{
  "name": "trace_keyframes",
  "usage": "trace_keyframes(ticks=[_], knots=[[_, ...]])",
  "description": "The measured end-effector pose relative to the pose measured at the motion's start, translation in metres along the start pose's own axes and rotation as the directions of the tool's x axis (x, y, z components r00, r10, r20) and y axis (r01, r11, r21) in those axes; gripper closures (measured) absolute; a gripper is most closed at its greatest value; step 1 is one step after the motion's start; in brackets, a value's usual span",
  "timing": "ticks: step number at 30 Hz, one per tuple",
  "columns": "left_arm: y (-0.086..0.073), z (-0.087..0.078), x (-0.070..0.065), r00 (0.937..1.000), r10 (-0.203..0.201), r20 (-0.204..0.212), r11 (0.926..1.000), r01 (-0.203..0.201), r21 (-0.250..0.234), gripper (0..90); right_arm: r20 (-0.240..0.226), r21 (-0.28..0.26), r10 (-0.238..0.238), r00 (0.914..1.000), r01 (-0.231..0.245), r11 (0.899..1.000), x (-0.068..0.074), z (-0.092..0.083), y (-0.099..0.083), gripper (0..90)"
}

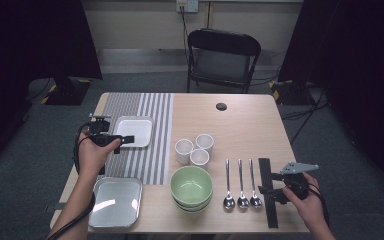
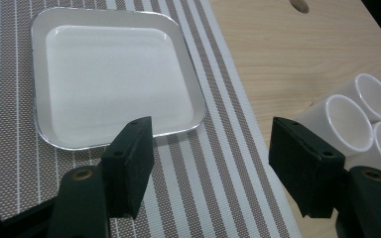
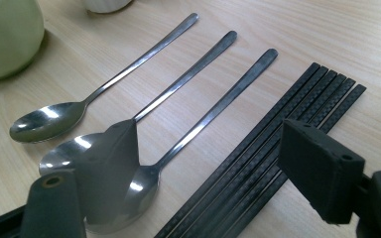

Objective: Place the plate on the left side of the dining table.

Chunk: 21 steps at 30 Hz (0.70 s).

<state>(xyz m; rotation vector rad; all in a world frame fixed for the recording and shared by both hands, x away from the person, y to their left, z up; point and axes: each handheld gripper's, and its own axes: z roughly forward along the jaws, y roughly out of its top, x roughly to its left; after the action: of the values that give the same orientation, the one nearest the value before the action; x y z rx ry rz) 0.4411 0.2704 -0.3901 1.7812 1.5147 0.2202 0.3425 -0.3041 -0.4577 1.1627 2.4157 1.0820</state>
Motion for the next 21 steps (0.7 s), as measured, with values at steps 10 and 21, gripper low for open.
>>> trace_keyframes(ticks=[10, 21], knots=[[-0.004, 0.001, -0.003, 1.0000, 0.005, -0.002, 1.0000, -0.004, 0.003, 34.1, -0.002, -0.001, -0.009, 1.0000, 0.009, 1.000, -0.001, 0.004, 0.004, 23.1], [-0.008, 0.000, -0.004, 0.9999, 0.008, -0.010, 0.9998, -0.008, 0.016, 34.1, -0.018, -0.013, -0.012, 0.9998, 0.012, 1.000, 0.001, 0.009, 0.006, 23.3]])
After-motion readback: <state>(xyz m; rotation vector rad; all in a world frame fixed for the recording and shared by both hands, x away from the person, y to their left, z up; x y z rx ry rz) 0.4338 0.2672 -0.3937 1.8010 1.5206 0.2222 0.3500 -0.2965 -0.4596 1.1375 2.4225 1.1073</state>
